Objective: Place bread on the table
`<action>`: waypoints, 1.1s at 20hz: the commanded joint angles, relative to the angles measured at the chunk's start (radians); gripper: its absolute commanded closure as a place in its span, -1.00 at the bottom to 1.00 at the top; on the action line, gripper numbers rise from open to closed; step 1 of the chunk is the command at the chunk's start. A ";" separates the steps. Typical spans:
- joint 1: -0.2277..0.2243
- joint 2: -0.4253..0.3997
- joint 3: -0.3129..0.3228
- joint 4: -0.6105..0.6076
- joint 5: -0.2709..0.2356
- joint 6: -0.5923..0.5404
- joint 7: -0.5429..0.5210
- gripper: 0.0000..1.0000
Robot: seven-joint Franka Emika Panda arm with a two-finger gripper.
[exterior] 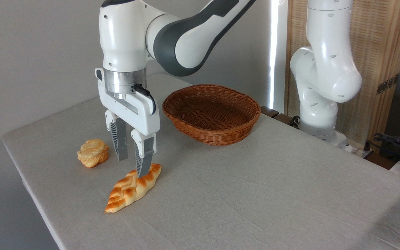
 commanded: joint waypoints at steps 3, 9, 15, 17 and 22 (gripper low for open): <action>0.033 -0.005 -0.010 0.119 0.011 -0.169 0.004 -1.00; 0.232 -0.008 -0.234 0.234 0.004 -0.310 -0.002 -1.00; 0.287 -0.005 -0.255 0.354 -0.015 -0.528 0.033 -1.00; 0.330 -0.003 -0.266 0.366 -0.045 -0.529 0.049 -1.00; 0.361 -0.003 -0.269 0.381 -0.037 -0.554 0.064 -1.00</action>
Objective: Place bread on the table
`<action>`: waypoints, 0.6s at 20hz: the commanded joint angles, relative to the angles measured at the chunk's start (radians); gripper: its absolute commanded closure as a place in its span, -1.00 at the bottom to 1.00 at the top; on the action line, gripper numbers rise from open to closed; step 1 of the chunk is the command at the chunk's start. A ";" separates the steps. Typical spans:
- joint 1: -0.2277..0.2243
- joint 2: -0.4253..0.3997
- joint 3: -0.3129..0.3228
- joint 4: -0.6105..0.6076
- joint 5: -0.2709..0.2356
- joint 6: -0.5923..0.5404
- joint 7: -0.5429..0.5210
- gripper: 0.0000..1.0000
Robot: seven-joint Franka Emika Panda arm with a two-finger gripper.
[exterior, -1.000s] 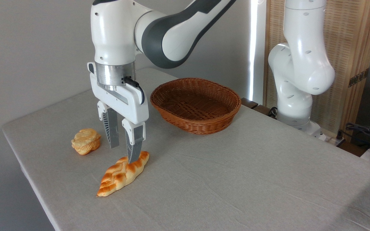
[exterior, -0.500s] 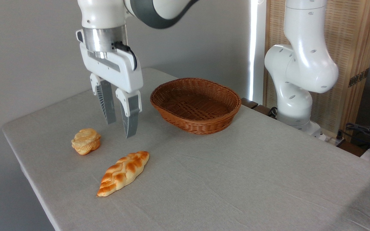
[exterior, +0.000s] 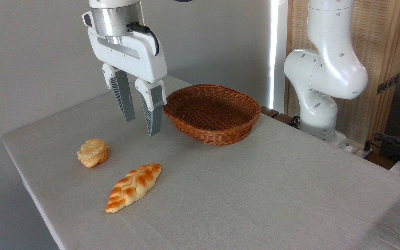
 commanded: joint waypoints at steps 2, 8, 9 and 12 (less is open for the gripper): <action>0.024 0.009 -0.013 0.032 -0.009 -0.045 0.028 -1.00; 0.024 0.011 -0.002 0.036 -0.007 -0.059 0.026 -1.00; 0.024 0.012 -0.001 0.038 -0.007 -0.059 0.028 -1.00; 0.024 0.012 0.004 0.046 -0.007 -0.059 0.028 -1.00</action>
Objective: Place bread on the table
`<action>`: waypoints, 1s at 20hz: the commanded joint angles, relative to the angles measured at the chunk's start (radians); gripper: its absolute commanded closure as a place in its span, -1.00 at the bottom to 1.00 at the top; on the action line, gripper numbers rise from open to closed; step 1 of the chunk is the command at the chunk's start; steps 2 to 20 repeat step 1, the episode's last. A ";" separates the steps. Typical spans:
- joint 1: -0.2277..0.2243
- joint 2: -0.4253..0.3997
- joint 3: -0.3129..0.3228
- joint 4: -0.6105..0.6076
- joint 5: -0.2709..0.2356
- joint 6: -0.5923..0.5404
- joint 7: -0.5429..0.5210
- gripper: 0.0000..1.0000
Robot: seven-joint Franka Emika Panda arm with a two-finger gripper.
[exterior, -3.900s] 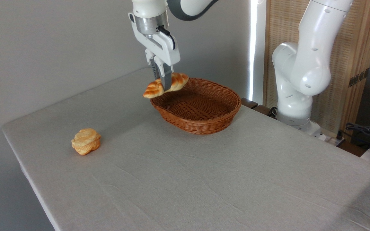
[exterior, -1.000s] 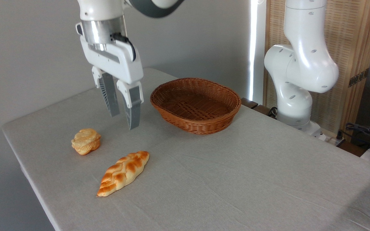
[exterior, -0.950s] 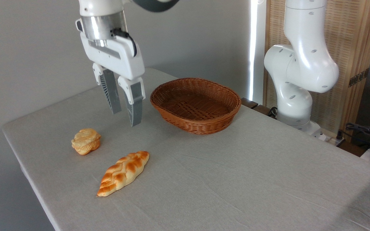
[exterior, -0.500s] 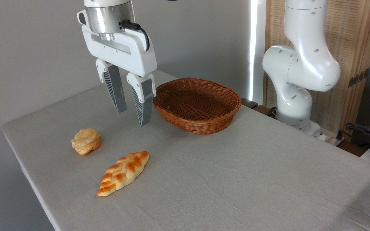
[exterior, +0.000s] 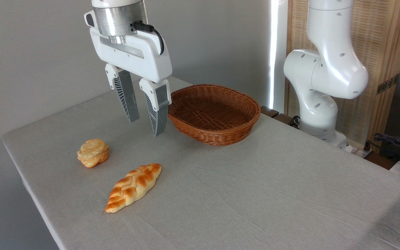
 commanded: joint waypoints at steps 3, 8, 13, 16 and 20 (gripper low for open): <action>0.005 0.009 0.017 0.035 -0.009 -0.030 0.020 -1.00; 0.005 0.009 0.017 0.035 -0.009 -0.030 0.020 -1.00; 0.005 0.009 0.017 0.035 -0.009 -0.030 0.020 -1.00; 0.005 0.009 0.017 0.035 -0.009 -0.030 0.020 -1.00; 0.005 0.009 0.017 0.035 -0.009 -0.030 0.020 -1.00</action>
